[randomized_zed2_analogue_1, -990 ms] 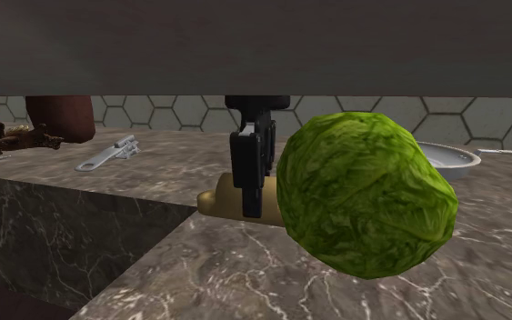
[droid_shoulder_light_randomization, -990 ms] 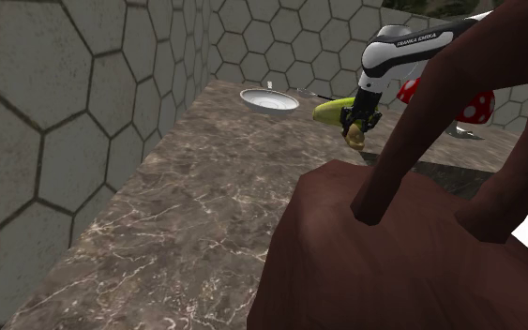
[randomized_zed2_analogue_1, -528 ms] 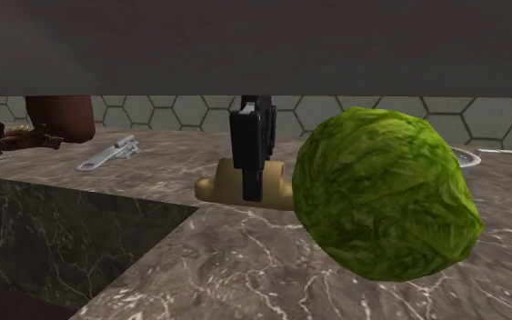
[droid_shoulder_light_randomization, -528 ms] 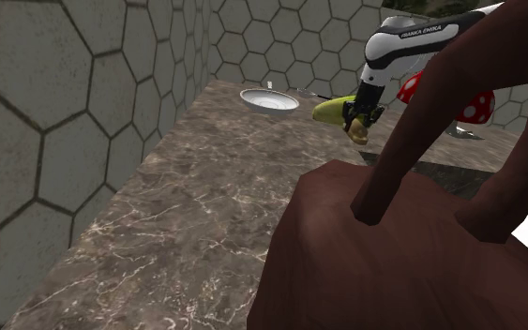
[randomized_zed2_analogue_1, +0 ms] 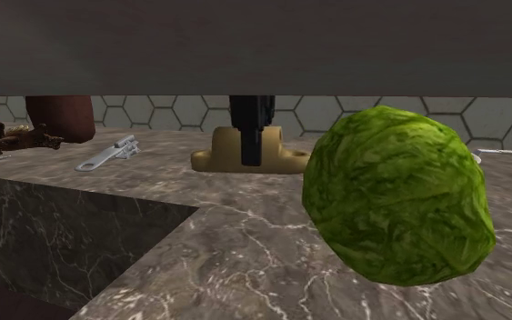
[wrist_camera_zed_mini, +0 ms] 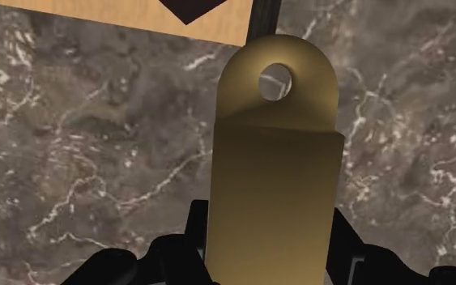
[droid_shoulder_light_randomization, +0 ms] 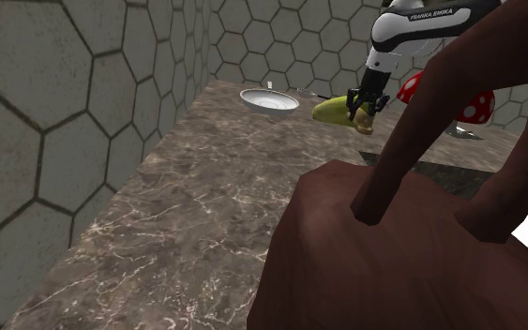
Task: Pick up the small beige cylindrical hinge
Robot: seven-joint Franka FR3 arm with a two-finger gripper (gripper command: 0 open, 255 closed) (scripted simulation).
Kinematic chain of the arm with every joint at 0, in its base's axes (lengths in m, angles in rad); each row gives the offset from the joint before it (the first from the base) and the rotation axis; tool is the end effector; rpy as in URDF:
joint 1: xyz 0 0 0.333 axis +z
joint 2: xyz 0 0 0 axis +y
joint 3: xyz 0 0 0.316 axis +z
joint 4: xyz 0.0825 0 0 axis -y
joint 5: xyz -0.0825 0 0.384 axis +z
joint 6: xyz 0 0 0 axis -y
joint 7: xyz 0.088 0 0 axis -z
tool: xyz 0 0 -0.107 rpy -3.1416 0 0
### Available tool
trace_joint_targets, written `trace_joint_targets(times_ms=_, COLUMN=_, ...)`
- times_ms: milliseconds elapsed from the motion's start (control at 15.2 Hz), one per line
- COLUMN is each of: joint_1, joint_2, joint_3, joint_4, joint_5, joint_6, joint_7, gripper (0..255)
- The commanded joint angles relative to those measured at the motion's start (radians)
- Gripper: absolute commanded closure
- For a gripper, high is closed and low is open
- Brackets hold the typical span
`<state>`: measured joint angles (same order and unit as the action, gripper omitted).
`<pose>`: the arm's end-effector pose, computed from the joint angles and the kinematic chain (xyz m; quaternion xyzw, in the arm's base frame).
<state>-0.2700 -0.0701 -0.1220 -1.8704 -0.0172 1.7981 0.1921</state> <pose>0.4986 -0.2094 0.5395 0.9583 -0.2859 -0.0018 0.0040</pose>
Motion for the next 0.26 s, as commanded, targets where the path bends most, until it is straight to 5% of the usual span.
trace_joint_targets(times_ms=0, joint_1=-0.001, joint_2=0.002, joint_3=-0.001, joint_4=0.03, joint_5=0.0, joint_6=-0.028, joint_7=-0.002, gripper=255)
trace_joint_targets(times_ms=198, joint_1=-0.001, joint_2=0.003, joint_3=-0.001, joint_4=0.046, joint_5=0.0, joint_6=-0.043, joint_7=-0.002, gripper=255)
